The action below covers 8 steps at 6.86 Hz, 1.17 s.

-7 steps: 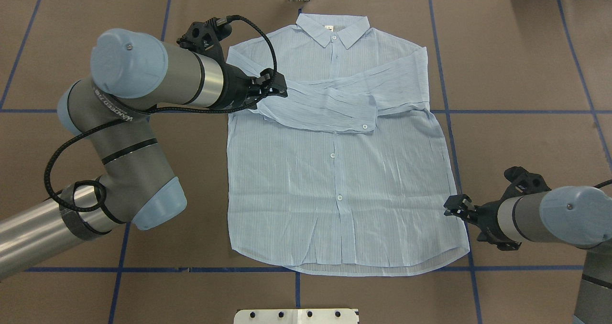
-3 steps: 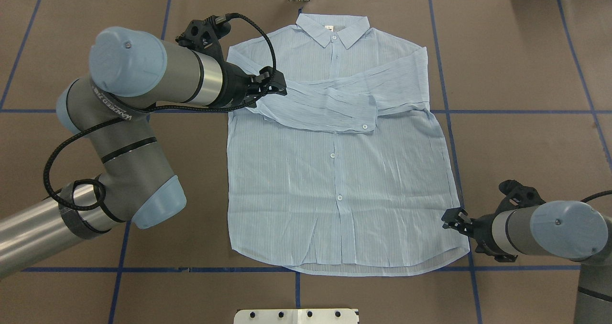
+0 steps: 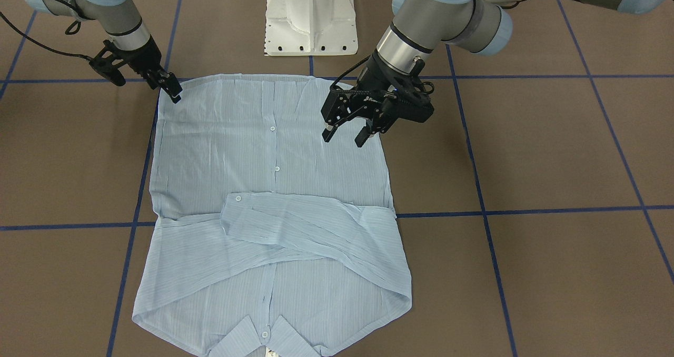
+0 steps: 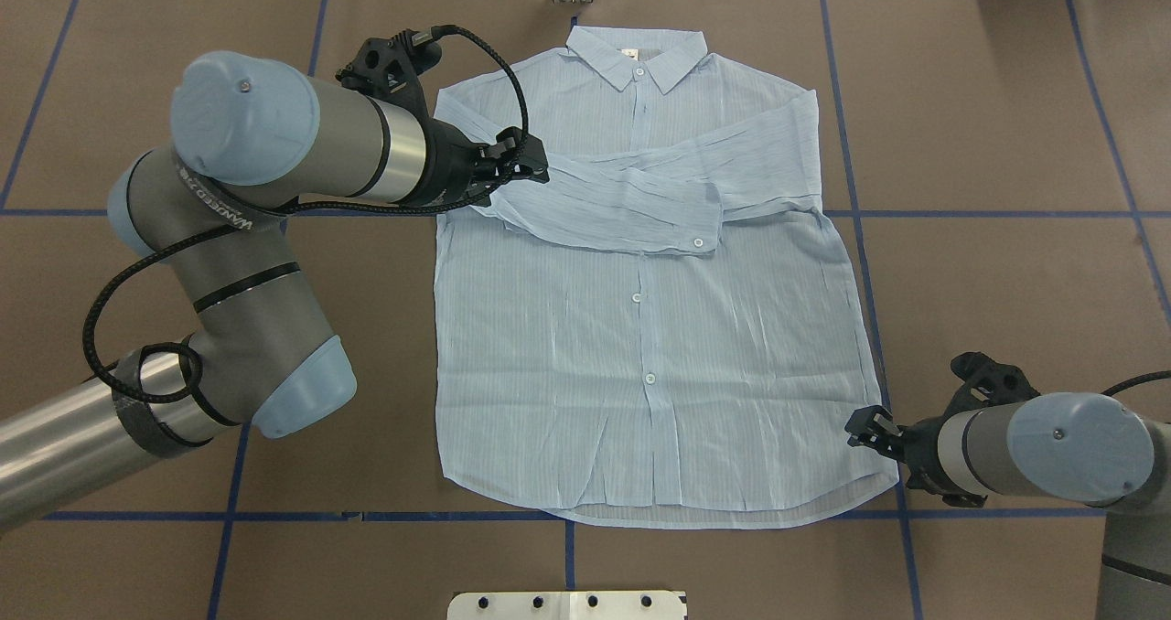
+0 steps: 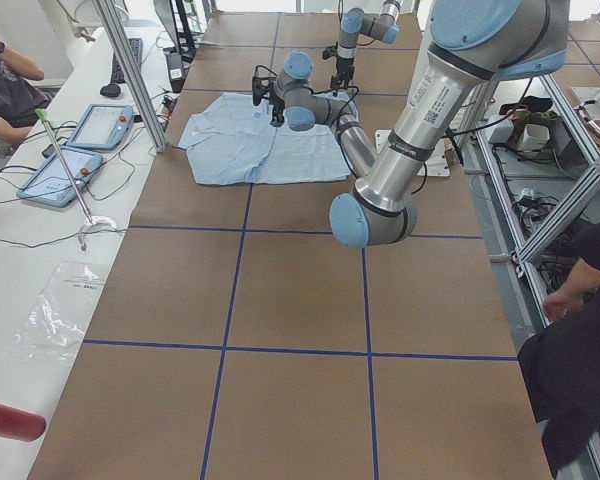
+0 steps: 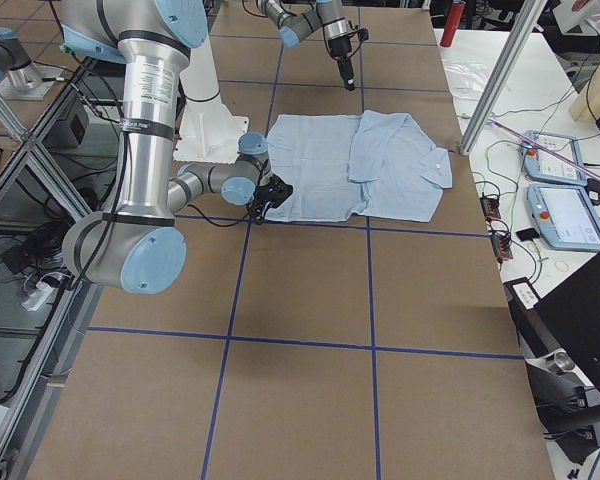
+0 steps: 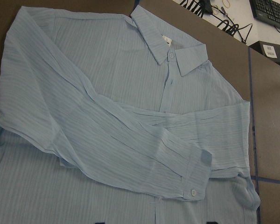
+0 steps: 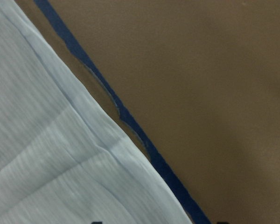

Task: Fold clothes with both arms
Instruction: 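Release the sleeve and move the left gripper down to the hem corner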

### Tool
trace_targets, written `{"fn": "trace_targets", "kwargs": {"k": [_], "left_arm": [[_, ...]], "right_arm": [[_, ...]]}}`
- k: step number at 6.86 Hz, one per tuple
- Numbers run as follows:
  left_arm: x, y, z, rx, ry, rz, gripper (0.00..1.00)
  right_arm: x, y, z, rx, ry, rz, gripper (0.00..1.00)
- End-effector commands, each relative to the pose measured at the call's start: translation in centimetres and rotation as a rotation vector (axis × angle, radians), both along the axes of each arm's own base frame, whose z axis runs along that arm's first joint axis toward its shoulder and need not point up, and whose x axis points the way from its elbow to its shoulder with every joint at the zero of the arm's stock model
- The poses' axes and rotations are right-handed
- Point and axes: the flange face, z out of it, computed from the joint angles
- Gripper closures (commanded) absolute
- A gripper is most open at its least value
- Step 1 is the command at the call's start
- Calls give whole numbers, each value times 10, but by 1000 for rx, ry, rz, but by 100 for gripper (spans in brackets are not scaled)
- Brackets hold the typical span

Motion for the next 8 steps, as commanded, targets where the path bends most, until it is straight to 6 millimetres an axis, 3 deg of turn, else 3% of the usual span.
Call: {"fn": "trace_targets", "kwargs": {"k": [1, 4, 5, 6, 7, 8], "left_arm": [[0, 0, 0, 0, 0, -1, 22], [0, 0, 1, -2, -1, -1, 22], [0, 0, 1, -2, -1, -1, 22], [0, 0, 0, -3, 1, -1, 22], [0, 0, 0, -3, 1, -1, 22], [0, 0, 0, -4, 2, -2, 22]], "right_arm": [[-1, 1, 2, -1, 6, -4, 35], [-6, 8, 2, -2, 4, -22, 39], [-5, 8, 3, -3, 7, -22, 55], [-4, 8, 4, -3, 8, -22, 86], [-3, 8, 3, -1, 7, -22, 100], [-1, 7, 2, 2, 6, -21, 100]]}}
